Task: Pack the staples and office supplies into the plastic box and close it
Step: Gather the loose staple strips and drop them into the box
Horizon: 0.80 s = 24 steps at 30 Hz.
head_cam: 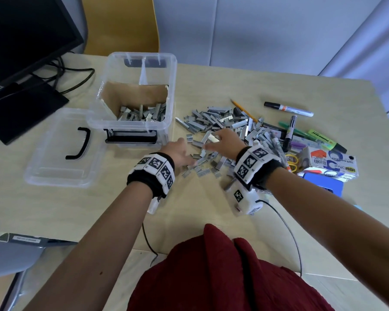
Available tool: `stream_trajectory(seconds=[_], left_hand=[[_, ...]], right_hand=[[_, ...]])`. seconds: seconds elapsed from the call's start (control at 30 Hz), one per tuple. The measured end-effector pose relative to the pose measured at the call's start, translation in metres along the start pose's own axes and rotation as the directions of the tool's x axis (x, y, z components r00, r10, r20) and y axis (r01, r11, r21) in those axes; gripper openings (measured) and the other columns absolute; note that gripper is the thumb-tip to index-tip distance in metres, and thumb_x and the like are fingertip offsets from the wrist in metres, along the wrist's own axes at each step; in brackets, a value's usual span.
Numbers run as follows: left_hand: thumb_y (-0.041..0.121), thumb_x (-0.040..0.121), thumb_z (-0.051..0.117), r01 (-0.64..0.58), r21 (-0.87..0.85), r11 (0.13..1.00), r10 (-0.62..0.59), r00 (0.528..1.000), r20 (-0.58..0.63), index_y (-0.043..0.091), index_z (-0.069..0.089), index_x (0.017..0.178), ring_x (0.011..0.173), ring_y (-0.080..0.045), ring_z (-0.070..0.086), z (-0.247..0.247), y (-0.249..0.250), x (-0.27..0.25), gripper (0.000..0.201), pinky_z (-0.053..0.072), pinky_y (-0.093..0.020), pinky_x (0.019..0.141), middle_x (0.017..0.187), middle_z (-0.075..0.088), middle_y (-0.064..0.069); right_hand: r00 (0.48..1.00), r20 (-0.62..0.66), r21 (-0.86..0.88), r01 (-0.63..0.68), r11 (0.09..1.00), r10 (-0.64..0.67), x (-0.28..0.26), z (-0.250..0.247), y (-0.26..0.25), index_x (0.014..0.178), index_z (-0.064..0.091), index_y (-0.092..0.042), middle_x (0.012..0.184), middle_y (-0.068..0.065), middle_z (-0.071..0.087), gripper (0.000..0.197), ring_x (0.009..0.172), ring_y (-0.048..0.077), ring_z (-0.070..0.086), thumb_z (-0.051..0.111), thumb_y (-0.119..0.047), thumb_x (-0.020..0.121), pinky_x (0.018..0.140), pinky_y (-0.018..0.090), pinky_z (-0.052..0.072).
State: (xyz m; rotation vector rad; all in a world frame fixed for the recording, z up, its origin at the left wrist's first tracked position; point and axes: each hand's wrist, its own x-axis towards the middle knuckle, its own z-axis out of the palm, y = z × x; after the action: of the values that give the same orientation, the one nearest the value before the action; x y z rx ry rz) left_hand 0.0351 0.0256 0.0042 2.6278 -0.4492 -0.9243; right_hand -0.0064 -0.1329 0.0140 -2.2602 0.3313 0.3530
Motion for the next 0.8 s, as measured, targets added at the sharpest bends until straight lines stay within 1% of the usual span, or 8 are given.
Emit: stream_trajectory(seconds=[0.07,0.17,0.23,0.33,0.43,0.5,0.63,0.8], left_hand=[[0.042,0.081,0.067,0.006,0.121,0.993,-0.013,0.998,0.061,0.007,0.040,0.117,0.101,-0.028,0.056,0.002,-0.002,-0.001,0.057,0.048,-0.038,0.084,0.107,0.055,-0.009],[0.049,0.087,0.057,-0.037,0.264,0.964,0.021,0.998,0.064,0.006,0.035,0.119,0.098,-0.030,0.058,0.011,-0.004,0.000,0.058,0.048,-0.037,0.079,0.110,0.057,-0.013],[0.049,0.093,0.046,-0.061,0.307,0.950,0.049,0.998,0.044,0.006,0.035,0.120,0.096,-0.031,0.059,0.017,-0.004,0.002,0.052,0.045,-0.036,0.076,0.110,0.059,-0.016],[0.043,0.098,0.035,-0.072,0.331,0.941,0.066,0.997,0.028,0.005,0.036,0.123,0.099,-0.033,0.058,0.021,-0.004,0.003,0.046,0.041,-0.035,0.074,0.113,0.057,-0.018],[0.035,0.099,0.033,-0.068,0.335,0.940,0.066,0.998,0.016,0.003,0.038,0.123,0.102,-0.034,0.056,0.020,-0.003,0.001,0.040,0.038,-0.034,0.073,0.116,0.055,-0.019],[0.031,0.098,0.034,-0.071,0.335,0.940,0.072,0.997,0.009,0.001,0.039,0.120,0.100,-0.034,0.056,0.019,-0.002,0.000,0.037,0.038,-0.033,0.071,0.115,0.055,-0.019],[0.027,0.098,0.032,-0.064,0.243,0.968,0.067,0.998,-0.004,0.000,0.041,0.111,0.093,-0.034,0.055,0.018,-0.003,0.000,0.030,0.038,-0.034,0.070,0.104,0.056,-0.020],[0.029,0.100,0.030,-0.110,-0.068,0.992,0.107,0.993,-0.044,0.004,0.039,0.101,0.070,-0.026,0.047,0.011,0.001,-0.006,0.026,0.034,-0.032,0.062,0.079,0.048,-0.008]], right_hand=[[0.995,0.038,-0.212,0.099,0.972,-0.093,0.001,0.007,-0.003,0.066,0.043,-0.012,0.065,-0.001,0.043,0.026,0.056,0.012,0.039,0.060,-0.018,0.086,0.054,0.021,0.032],[0.990,0.121,-0.346,0.111,0.932,-0.072,0.004,0.011,-0.002,0.095,0.057,-0.007,0.085,0.002,0.051,0.014,0.075,0.019,0.050,0.056,-0.019,0.088,0.066,0.027,0.038],[0.990,0.130,-0.395,0.102,0.913,-0.055,0.005,0.012,-0.002,0.090,0.057,-0.007,0.084,0.002,0.050,0.013,0.077,0.022,0.050,0.054,-0.019,0.087,0.066,0.028,0.038],[0.992,0.110,-0.273,0.093,0.957,-0.065,0.006,0.012,0.000,0.063,0.041,-0.014,0.064,-0.002,0.040,0.029,0.061,0.017,0.044,0.055,-0.017,0.087,0.059,0.025,0.035],[0.993,0.118,0.050,-0.039,0.998,0.033,0.003,0.007,-0.001,0.073,0.051,-0.012,0.055,-0.001,0.042,0.019,0.036,0.005,0.039,0.057,-0.020,0.090,0.038,0.015,0.031],[0.994,0.090,0.093,-0.069,0.993,0.060,0.001,0.005,0.000,0.073,0.055,-0.004,0.055,0.005,0.043,0.025,0.039,0.010,0.038,0.059,-0.023,0.089,0.038,0.016,0.029],[0.996,0.086,-0.205,0.053,0.977,-0.036,-0.003,0.010,0.003,0.059,0.042,-0.015,0.061,-0.003,0.041,0.034,0.058,0.012,0.043,0.056,-0.022,0.090,0.060,0.023,0.034],[0.980,0.190,-0.420,0.143,0.896,-0.068,-0.011,0.021,0.004,0.086,0.049,-0.013,0.093,0.006,0.058,0.010,0.085,0.020,0.050,0.053,-0.022,0.090,0.070,0.025,0.036]])
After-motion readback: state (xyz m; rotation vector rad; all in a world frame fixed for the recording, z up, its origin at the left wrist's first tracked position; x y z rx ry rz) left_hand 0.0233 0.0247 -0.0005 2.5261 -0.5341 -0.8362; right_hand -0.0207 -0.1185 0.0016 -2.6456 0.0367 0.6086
